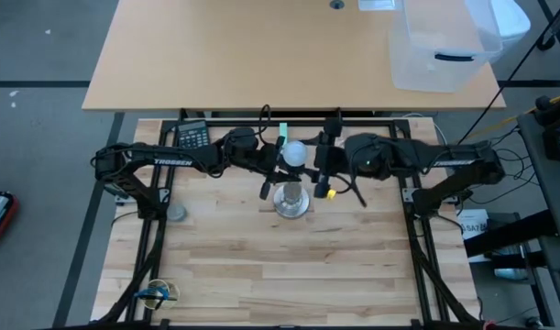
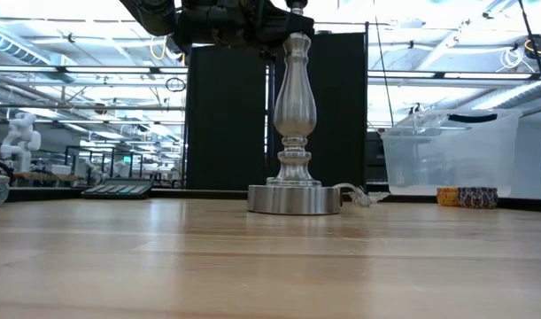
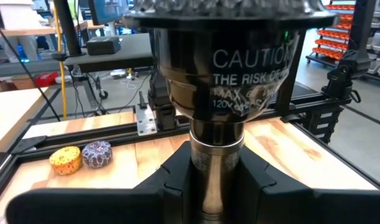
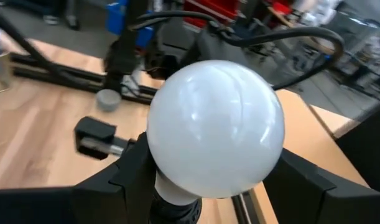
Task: Screw lightbulb
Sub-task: Remove the white lightbulb from the desk lamp
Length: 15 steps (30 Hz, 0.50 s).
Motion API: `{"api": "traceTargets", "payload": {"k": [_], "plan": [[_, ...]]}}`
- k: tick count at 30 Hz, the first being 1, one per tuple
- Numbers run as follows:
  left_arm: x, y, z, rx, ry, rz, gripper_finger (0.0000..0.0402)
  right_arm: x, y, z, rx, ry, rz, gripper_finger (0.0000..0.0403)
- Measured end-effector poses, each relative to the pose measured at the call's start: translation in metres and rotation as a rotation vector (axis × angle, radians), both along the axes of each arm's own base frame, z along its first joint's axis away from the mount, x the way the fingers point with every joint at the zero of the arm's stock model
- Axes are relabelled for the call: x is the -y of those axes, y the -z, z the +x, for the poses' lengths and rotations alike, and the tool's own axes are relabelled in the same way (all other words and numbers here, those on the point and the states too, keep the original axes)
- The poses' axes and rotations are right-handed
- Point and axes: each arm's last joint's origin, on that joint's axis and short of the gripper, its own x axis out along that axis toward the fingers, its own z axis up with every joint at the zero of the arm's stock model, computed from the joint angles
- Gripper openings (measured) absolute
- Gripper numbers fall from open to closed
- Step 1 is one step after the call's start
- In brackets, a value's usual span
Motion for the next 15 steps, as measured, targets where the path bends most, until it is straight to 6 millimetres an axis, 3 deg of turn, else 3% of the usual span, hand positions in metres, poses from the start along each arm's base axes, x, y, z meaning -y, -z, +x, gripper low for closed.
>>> {"api": "traceTargets", "payload": {"k": [8, 15], "plan": [[0.001, 0.000, 0.000, 0.002, 0.043, -0.013, 0.0072, 0.025, -0.004, -0.008, -0.027, -0.171, 0.013, 0.0228], [0.003, 0.001, -0.001, -0.004, 0.090, -0.029, 0.0072, 0.046, -0.004, -0.010, -0.029, -0.267, 0.018, 0.0182]]}}
